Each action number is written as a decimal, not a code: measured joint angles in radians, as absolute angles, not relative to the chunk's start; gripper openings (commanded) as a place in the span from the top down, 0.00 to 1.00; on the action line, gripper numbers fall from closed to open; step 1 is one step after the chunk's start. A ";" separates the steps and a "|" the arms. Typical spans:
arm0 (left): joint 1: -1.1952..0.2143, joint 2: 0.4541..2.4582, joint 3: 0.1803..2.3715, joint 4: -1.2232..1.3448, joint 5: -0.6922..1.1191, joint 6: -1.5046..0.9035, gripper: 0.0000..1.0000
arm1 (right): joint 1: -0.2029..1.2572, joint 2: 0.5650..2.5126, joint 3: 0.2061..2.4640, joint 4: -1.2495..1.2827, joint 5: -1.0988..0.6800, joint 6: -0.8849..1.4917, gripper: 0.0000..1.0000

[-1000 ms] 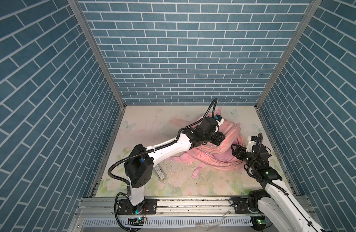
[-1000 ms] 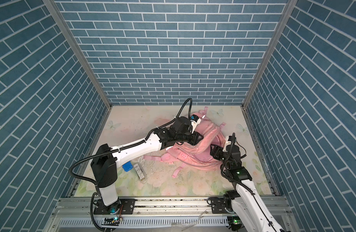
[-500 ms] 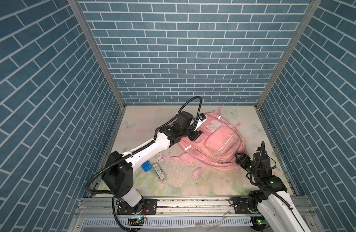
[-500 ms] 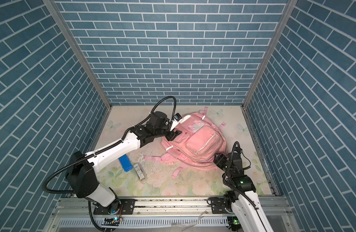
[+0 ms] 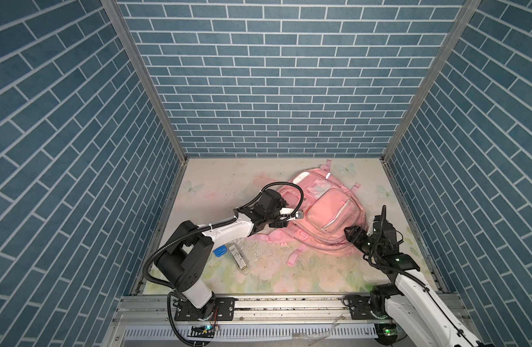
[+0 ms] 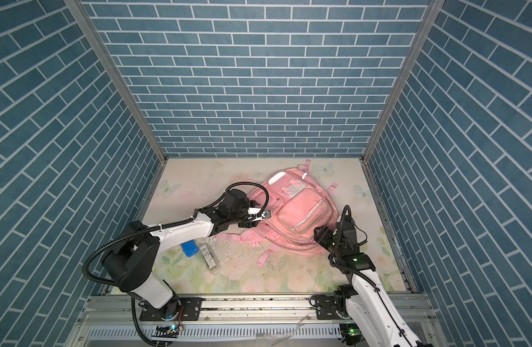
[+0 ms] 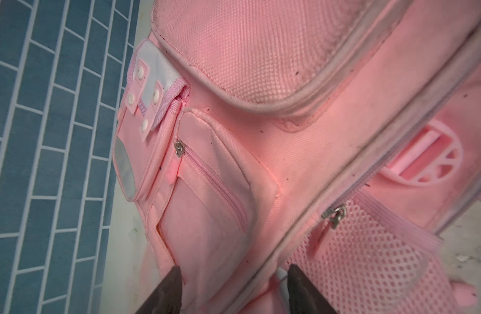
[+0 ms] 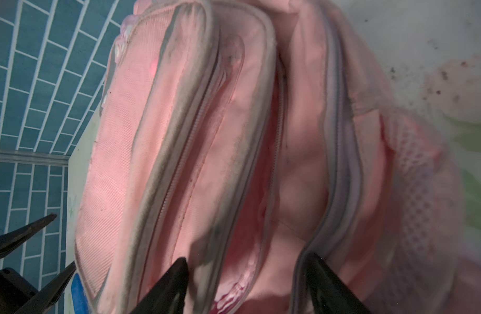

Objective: Pack books, pencil case, and school supplies into a backpack
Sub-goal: Zip the student bag at the center of the table.

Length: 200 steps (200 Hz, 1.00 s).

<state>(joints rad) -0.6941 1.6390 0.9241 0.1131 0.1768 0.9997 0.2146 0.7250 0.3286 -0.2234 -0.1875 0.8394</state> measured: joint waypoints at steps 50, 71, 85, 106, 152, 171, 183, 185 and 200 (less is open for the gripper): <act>-0.723 1.715 0.806 0.306 0.107 1.076 0.35 | 0.213 0.847 0.329 -0.147 -0.207 0.820 0.45; -0.735 1.739 0.806 0.369 0.062 1.069 0.43 | 0.203 0.886 0.332 -0.124 -0.208 0.800 0.50; -0.751 1.756 0.804 0.409 0.023 1.058 0.60 | 0.192 0.921 0.345 -0.115 -0.218 0.776 0.54; -0.779 1.763 0.794 0.458 -0.028 1.040 0.92 | 0.163 0.996 0.384 -0.100 -0.239 0.737 0.59; -0.842 1.735 0.770 0.464 -0.112 0.979 1.00 | 0.068 1.226 0.554 -0.090 -0.288 0.618 0.65; -0.884 1.681 0.749 0.411 -0.129 0.927 1.00 | 0.046 1.336 0.654 -0.092 -0.313 0.569 0.67; -0.908 1.650 0.747 0.361 -0.132 0.887 1.00 | 0.041 1.402 0.718 -0.090 -0.332 0.540 0.67; -0.913 1.644 0.747 0.350 -0.132 0.877 1.00 | 0.041 1.415 0.729 -0.088 -0.337 0.536 0.67; -0.942 1.615 0.753 0.278 -0.131 0.813 1.00 | 0.041 1.495 0.804 -0.080 -0.379 0.499 0.68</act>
